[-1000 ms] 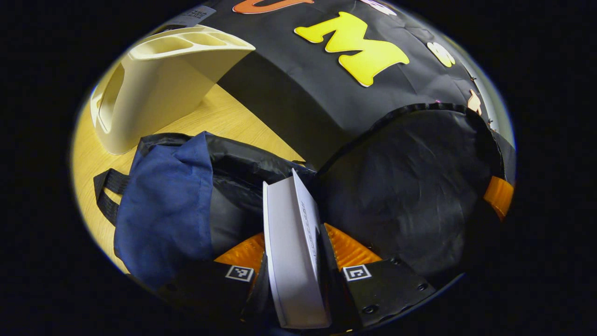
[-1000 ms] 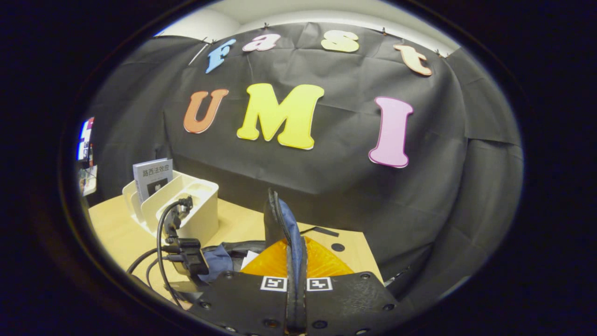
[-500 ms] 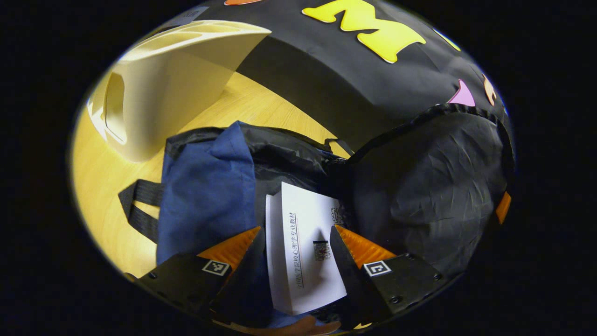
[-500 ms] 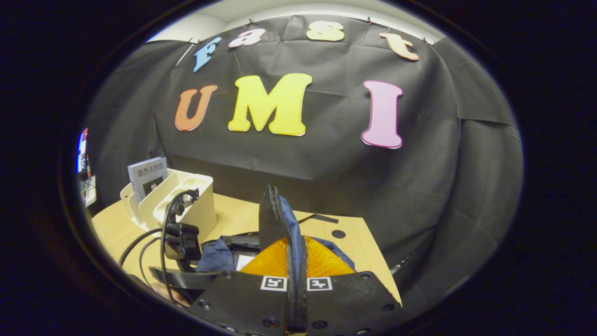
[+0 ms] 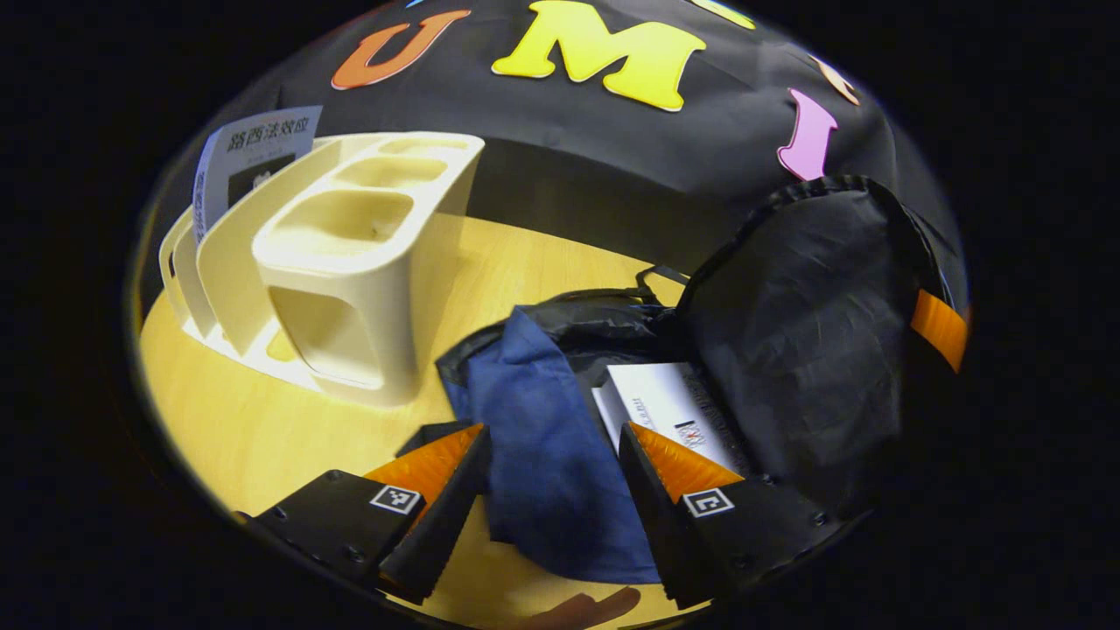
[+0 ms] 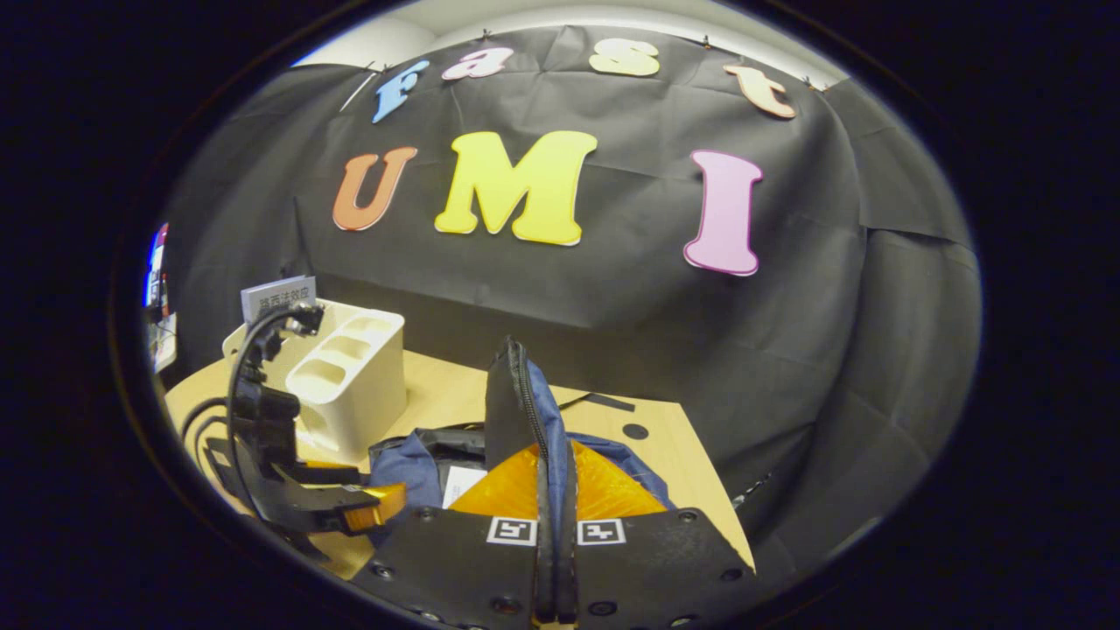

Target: Open the schoolbag, grab two books from the bookshelf and put them into the schoolbag.

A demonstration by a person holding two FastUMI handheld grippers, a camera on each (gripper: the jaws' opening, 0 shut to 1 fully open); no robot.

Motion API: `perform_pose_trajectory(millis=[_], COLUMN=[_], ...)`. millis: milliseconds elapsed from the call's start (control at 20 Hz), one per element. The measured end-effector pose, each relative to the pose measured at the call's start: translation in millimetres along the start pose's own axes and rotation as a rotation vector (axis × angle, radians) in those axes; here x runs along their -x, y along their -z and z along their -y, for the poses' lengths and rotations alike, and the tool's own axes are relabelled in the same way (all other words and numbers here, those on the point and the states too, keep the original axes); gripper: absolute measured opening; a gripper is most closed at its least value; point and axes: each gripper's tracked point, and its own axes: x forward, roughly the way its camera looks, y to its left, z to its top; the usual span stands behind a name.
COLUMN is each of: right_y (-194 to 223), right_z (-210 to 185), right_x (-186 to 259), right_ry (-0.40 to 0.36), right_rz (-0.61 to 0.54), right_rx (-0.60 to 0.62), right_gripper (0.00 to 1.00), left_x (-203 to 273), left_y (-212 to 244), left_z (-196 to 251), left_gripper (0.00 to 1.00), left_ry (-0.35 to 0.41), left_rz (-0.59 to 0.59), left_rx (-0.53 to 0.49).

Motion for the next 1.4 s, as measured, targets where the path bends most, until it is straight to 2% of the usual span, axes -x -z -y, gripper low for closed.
perform_pose_trajectory(millis=[100,250,400,700,950,1400], right_y=[3.1,5.2,7.0,8.6,8.2,8.0], right_z=[-8.0,-13.7,-7.0,-1.9,-3.1,2.9], right_x=[0.0,-1.2,-2.4,-3.4,-3.6,-0.3], right_ry=[-0.013,-0.025,0.002,0.037,0.048,0.056], right_rz=[-0.003,-0.008,-0.010,-0.018,-0.013,-0.011], right_rx=[0.018,-0.005,-0.010,-0.031,-0.060,-0.095], right_gripper=[0.02,0.02,0.02,0.02,0.02,0.02], left_x=[20.2,55.1,81.8,113.8,142.3,150.2], left_y=[-13.9,-38.8,-65.4,-106.5,-157.6,-246.4], left_z=[-28.1,-52.6,-81.6,-138.2,-173.9,-221.7], left_gripper=[0.93,0.93,0.92,0.95,0.98,0.97], left_ry=[-0.066,-0.092,-0.134,-0.216,-0.270,-0.301], left_rz=[0.039,0.112,0.170,0.215,0.302,0.282], left_rx=[-0.073,-0.152,-0.205,-0.174,-0.219,-0.255])
